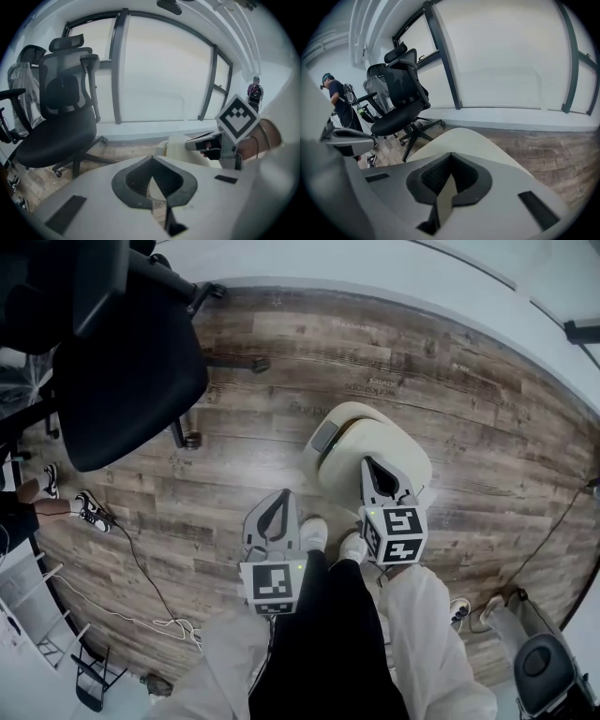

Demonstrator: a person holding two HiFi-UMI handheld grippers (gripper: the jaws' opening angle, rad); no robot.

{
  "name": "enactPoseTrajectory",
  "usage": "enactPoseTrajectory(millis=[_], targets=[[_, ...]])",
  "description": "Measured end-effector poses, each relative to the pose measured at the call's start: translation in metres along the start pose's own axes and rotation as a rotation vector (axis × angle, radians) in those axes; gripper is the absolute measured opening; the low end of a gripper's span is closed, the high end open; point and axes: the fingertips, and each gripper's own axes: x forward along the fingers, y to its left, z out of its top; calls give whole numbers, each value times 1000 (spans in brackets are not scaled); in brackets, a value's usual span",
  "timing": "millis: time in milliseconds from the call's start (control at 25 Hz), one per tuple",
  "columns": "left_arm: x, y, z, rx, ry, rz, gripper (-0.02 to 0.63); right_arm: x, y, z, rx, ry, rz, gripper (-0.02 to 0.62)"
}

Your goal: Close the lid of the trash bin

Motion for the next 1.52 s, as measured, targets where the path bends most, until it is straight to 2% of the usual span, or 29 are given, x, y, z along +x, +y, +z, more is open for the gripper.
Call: enactPoseTrajectory(millis=[280, 800, 1120, 1280, 1520], targets=[[-2, 3, -7, -7, 13, 3, 8, 24, -3, -17, -46, 70, 7, 23], [-7, 5, -8, -16, 13, 8, 8, 40, -3, -28, -107, 139, -1, 24], [-17, -3, -11, -3, 19, 4, 8, 39, -2, -28, -119, 138, 0, 23], [-26, -9, -2, 15, -1, 8, 8, 19, -4, -18, -66, 99, -11, 23], [-50, -28, 28, 36, -34, -3, 8, -53, -8, -2, -16, 11, -34, 23]])
